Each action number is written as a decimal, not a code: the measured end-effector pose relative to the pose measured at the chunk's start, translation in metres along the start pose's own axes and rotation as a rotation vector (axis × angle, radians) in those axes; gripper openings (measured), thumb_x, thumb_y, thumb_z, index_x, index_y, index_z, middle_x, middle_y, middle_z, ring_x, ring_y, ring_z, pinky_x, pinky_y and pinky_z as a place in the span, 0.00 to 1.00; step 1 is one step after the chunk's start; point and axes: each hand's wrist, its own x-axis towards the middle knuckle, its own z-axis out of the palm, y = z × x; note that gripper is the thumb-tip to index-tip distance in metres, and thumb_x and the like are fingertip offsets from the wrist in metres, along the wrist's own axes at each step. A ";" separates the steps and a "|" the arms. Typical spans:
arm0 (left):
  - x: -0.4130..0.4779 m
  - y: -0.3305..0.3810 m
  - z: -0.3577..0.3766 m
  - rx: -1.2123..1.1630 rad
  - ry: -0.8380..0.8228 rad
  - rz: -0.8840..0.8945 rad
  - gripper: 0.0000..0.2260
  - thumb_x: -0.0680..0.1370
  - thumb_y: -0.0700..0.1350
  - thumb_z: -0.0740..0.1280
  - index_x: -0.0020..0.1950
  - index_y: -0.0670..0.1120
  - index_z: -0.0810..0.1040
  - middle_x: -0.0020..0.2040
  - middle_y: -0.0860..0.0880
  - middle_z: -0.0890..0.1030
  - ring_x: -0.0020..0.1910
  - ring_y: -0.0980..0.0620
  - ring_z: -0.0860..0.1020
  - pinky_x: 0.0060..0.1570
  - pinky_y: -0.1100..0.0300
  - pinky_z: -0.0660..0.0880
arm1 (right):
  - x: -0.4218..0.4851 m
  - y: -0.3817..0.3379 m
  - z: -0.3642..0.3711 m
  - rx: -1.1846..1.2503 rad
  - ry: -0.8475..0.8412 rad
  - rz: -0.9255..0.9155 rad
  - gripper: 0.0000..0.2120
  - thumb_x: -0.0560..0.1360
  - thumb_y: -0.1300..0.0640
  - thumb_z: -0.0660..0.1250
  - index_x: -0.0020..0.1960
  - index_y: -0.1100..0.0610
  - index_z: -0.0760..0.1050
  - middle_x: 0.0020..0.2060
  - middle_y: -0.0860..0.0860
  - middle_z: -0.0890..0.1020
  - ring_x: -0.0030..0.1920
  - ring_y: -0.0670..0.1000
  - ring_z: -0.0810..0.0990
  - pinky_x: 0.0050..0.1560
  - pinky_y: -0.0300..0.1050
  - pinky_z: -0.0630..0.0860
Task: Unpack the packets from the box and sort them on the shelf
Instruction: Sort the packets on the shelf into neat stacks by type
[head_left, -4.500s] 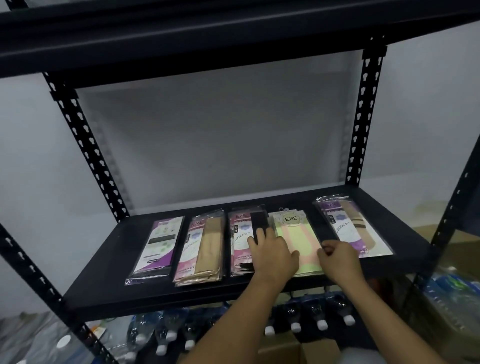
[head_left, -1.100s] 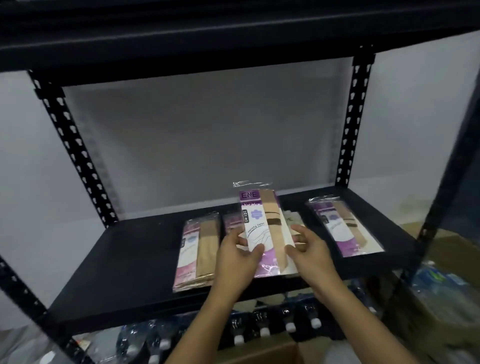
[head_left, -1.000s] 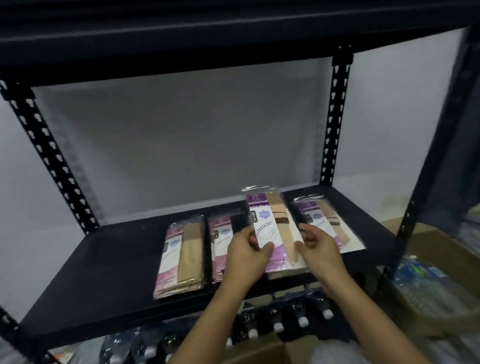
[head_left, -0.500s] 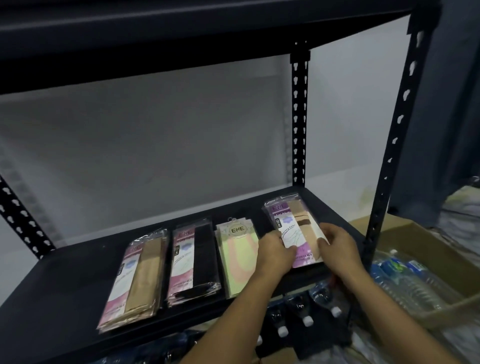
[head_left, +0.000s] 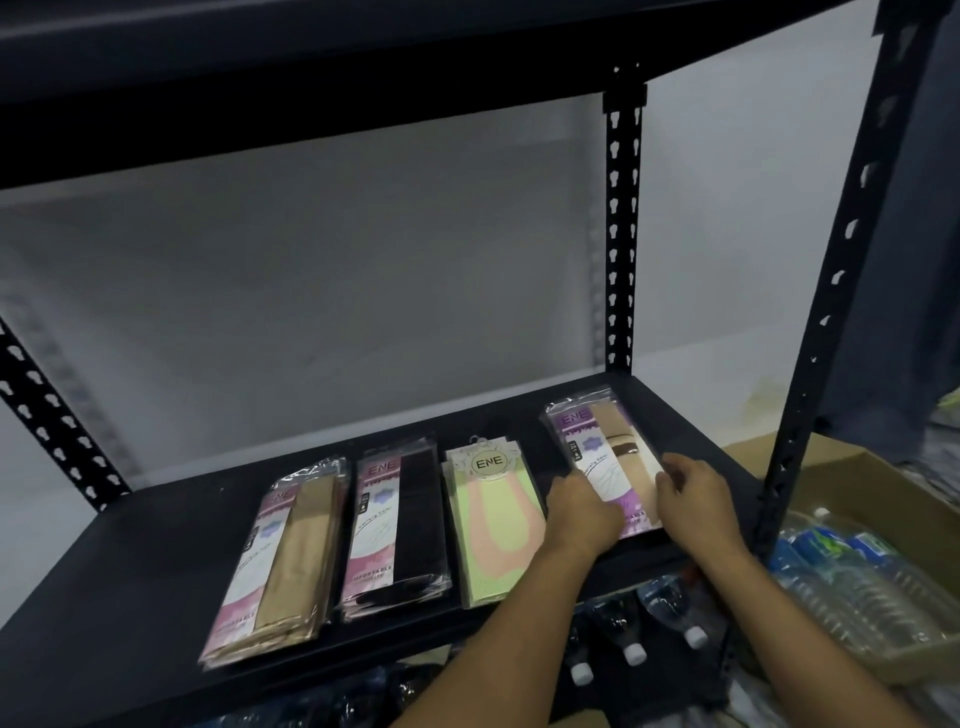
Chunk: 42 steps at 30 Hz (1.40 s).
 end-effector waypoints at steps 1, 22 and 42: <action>-0.001 0.001 0.000 -0.024 -0.009 -0.003 0.20 0.71 0.45 0.70 0.62 0.44 0.77 0.60 0.44 0.78 0.56 0.45 0.78 0.53 0.55 0.78 | 0.000 0.000 0.000 -0.005 -0.006 0.001 0.17 0.76 0.60 0.62 0.64 0.62 0.73 0.58 0.61 0.78 0.58 0.61 0.75 0.61 0.57 0.73; -0.125 -0.116 -0.211 -0.091 0.509 0.101 0.11 0.76 0.45 0.69 0.57 0.56 0.75 0.57 0.58 0.76 0.52 0.64 0.75 0.51 0.72 0.72 | -0.160 -0.152 0.099 0.337 -0.278 -0.388 0.15 0.75 0.58 0.67 0.62 0.54 0.74 0.52 0.46 0.76 0.51 0.46 0.78 0.51 0.40 0.76; -0.147 -0.212 -0.252 -0.329 0.463 -0.172 0.22 0.79 0.45 0.64 0.74 0.47 0.67 0.68 0.50 0.75 0.60 0.56 0.75 0.54 0.66 0.69 | -0.216 -0.213 0.192 0.027 -0.534 -0.340 0.31 0.78 0.50 0.61 0.75 0.62 0.54 0.72 0.56 0.62 0.72 0.54 0.62 0.70 0.44 0.61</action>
